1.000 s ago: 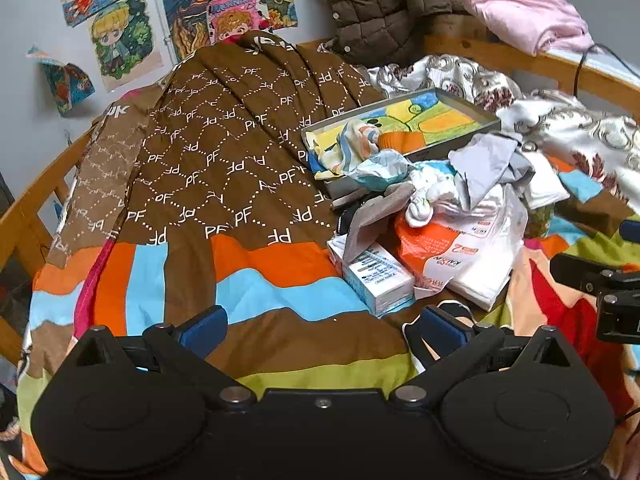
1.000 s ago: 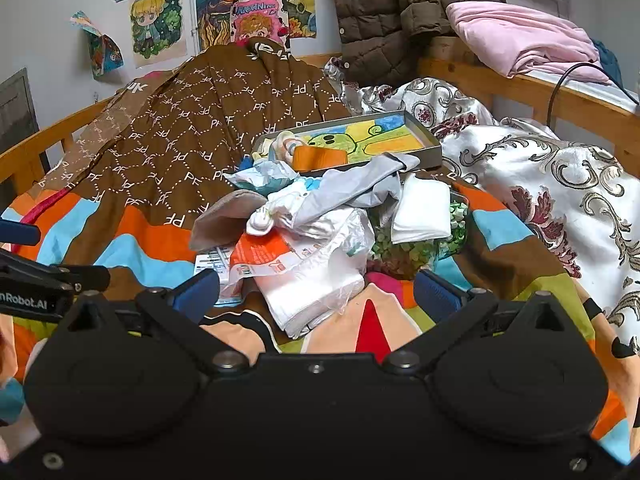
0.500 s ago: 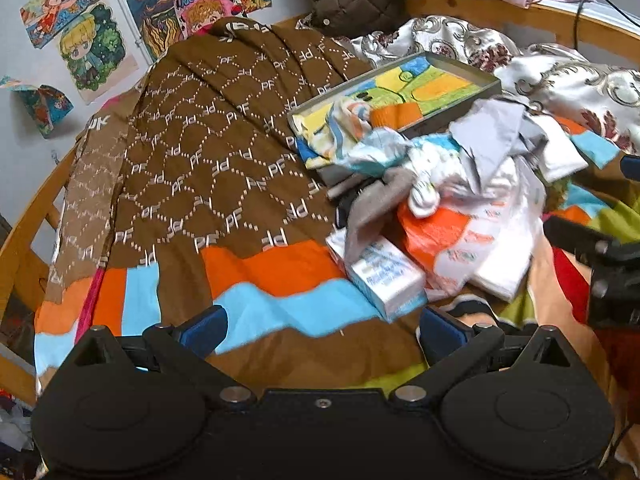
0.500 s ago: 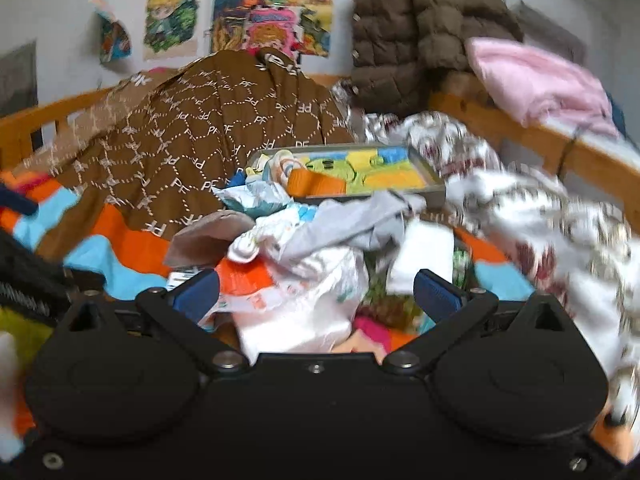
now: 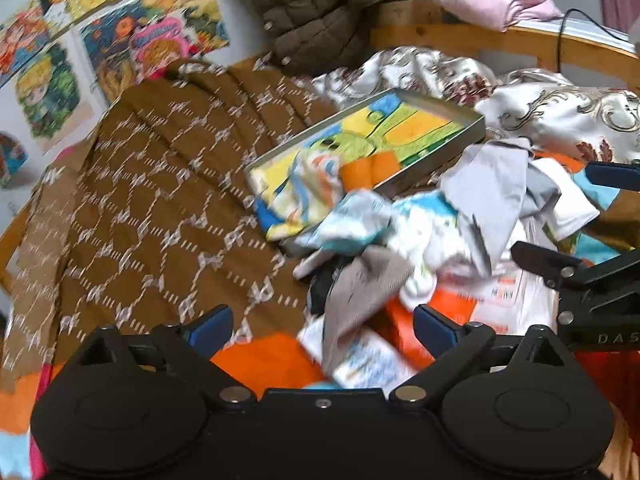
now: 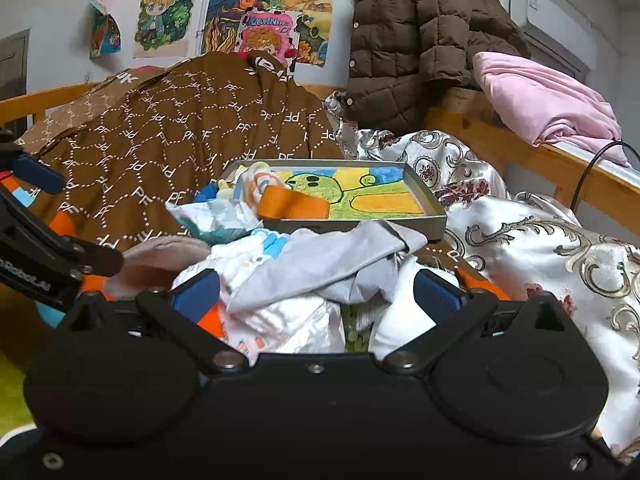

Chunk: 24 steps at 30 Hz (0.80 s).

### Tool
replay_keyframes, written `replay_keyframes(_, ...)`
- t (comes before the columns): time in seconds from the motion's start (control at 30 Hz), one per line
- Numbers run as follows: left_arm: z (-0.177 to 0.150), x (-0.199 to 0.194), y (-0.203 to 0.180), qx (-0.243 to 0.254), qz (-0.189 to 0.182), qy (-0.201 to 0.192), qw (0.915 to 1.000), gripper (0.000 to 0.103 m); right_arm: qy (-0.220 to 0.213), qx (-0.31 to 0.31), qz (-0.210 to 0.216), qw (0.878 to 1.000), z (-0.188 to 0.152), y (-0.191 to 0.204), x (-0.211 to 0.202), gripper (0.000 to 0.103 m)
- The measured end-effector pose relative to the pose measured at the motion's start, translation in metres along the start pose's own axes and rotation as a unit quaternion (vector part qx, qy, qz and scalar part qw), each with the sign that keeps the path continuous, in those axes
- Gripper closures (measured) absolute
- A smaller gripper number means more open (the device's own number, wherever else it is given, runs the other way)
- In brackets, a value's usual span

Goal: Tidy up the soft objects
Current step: 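Grasp the grey-beige sock with the left tool while the right tool grasps a white cloth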

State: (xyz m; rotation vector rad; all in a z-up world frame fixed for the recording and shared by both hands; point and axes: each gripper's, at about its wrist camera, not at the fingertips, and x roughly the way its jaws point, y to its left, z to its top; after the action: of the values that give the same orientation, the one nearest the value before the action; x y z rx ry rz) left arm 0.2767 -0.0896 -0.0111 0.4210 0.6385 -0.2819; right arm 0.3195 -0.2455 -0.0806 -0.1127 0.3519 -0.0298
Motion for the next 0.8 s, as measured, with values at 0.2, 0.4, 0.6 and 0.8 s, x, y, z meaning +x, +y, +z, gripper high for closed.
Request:
replay_keyframes(0.2, 0.007, 0.017, -0.004, 0.031, -0.008, -0.009, 0.9994, 0.021, -0.005, -0.002, 0.012, 1.0, -0.004, -0.002, 0.034, 0.015)
replay_keyframes(0.4, 0.006, 0.023, -0.007, 0.044, -0.025, -0.004, 0.9987, 0.035, -0.011, -0.024, 0.02, 0.999, -0.005, 0.006, 0.049, 0.027)
replay_keyframes(0.6, 0.006, 0.032, -0.011, 0.034, -0.038, 0.012, 0.9986, 0.053, -0.001, -0.034, 0.024, 0.999, -0.006, 0.014, 0.052, 0.042)
replay_keyframes(0.8, 0.01, 0.035, -0.011, 0.021, -0.053, 0.018, 0.9982, 0.079, 0.01, -0.034, 0.027, 0.999, -0.008, 0.016, 0.051, 0.061)
